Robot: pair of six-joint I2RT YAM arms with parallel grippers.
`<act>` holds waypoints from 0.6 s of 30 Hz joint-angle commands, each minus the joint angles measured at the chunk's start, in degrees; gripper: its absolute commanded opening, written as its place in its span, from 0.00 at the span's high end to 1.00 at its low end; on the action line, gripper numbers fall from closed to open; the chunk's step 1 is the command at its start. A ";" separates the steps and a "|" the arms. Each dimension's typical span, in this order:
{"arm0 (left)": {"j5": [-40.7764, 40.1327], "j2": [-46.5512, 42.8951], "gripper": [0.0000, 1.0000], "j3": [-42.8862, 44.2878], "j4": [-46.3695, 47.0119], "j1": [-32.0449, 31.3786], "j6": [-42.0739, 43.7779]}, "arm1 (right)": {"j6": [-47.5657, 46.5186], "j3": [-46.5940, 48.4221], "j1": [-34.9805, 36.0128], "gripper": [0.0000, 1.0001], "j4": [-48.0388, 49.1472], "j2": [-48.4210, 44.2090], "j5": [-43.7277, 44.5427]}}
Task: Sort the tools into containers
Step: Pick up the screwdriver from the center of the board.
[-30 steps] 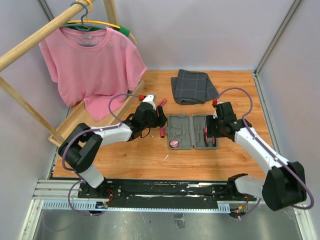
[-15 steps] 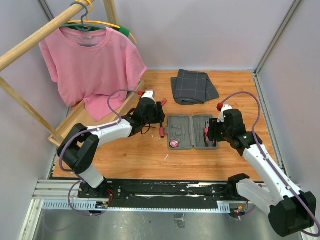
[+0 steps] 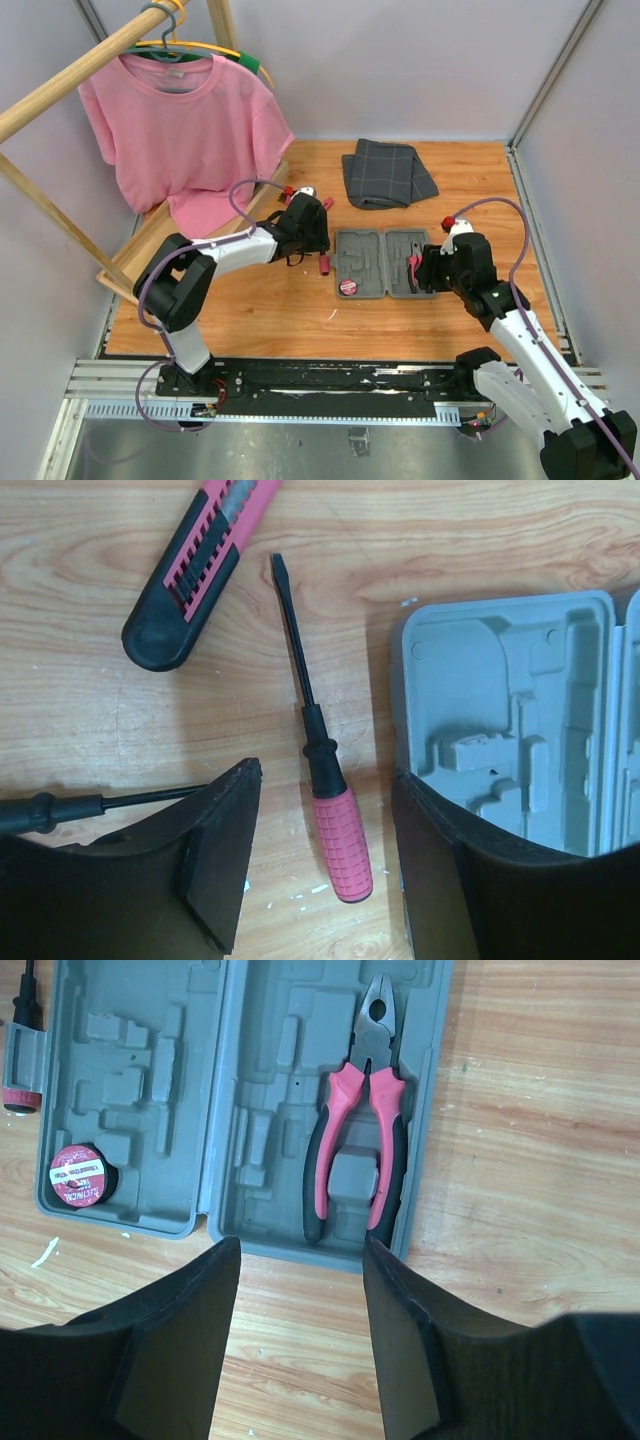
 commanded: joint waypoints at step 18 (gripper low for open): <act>-3.55 10.08 0.53 10.34 -10.33 -2.74 1.47 | 1.42 -2.87 -0.22 0.46 2.83 -1.03 -1.68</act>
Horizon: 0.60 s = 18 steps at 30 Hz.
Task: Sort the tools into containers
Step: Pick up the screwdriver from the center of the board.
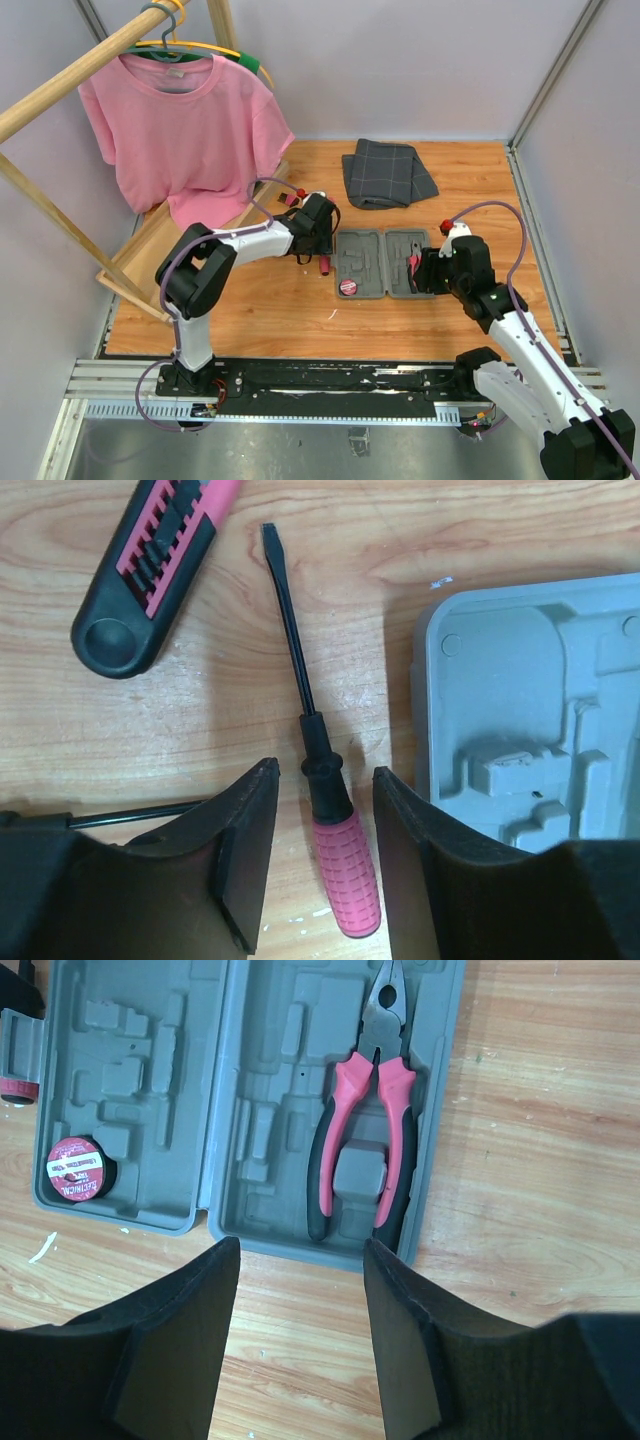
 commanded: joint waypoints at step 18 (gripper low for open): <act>-6.06 -0.25 0.84 2.12 -4.81 -1.95 2.97 | 1.56 0.18 -0.18 0.45 1.72 -1.56 -0.97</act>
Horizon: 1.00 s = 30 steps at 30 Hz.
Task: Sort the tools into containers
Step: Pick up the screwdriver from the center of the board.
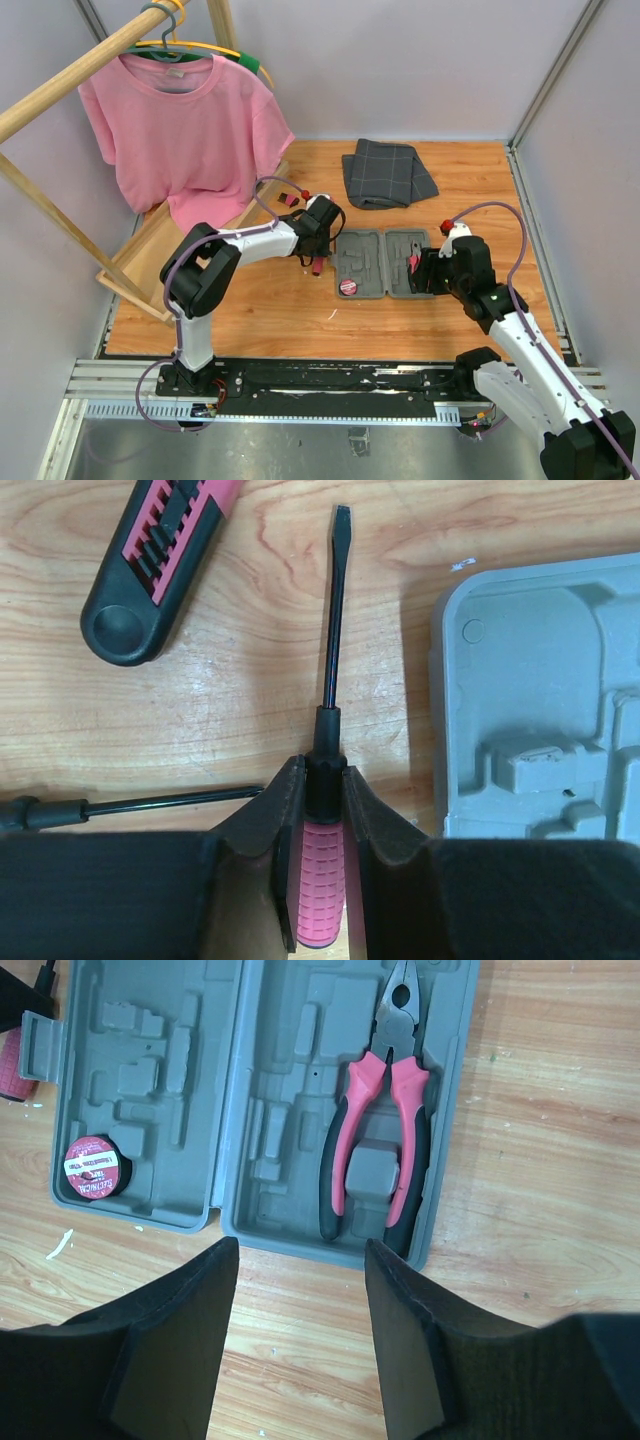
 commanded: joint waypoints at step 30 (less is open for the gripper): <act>6.12 -44.58 0.99 -22.82 23.50 -0.23 -0.51 | 20.16 -4.30 13.94 0.23 39.31 5.24 -7.65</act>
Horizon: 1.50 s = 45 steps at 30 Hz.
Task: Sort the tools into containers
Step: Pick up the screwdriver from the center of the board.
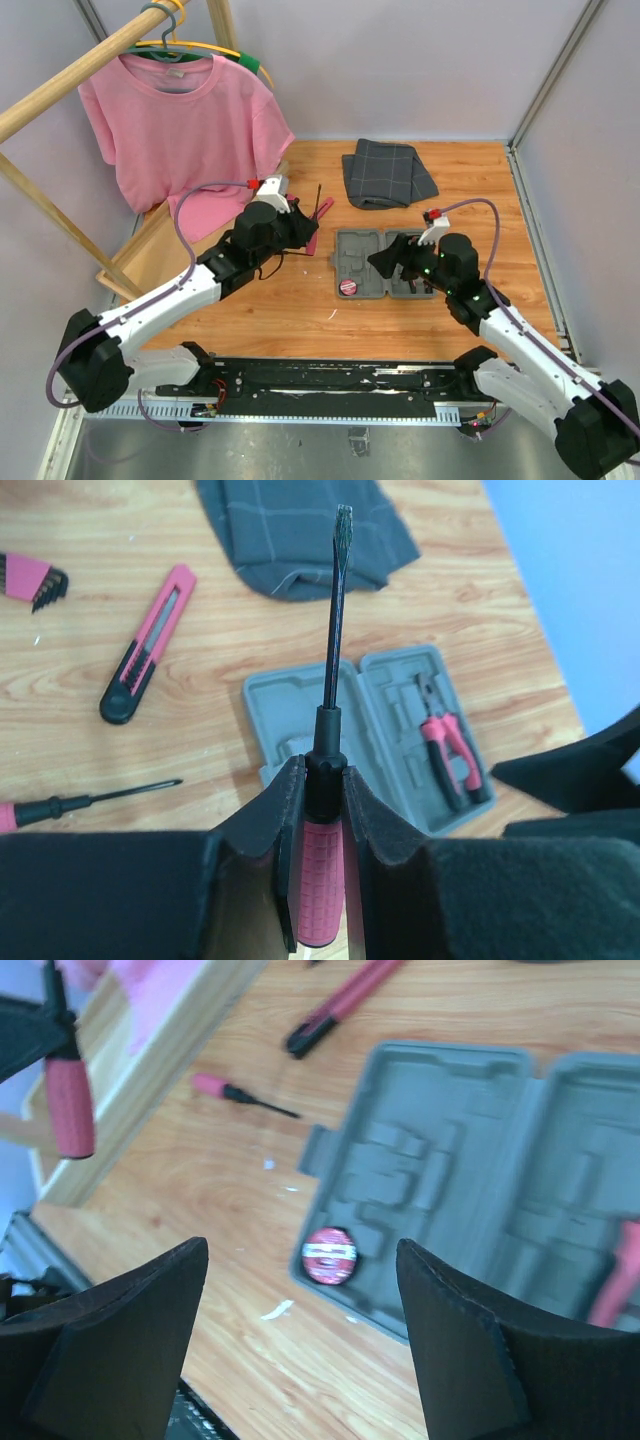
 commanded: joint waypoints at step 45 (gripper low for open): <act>13.84 -9.01 0.69 -7.09 14.14 -0.28 -5.71 | 14.35 3.19 22.34 0.89 48.09 24.18 0.89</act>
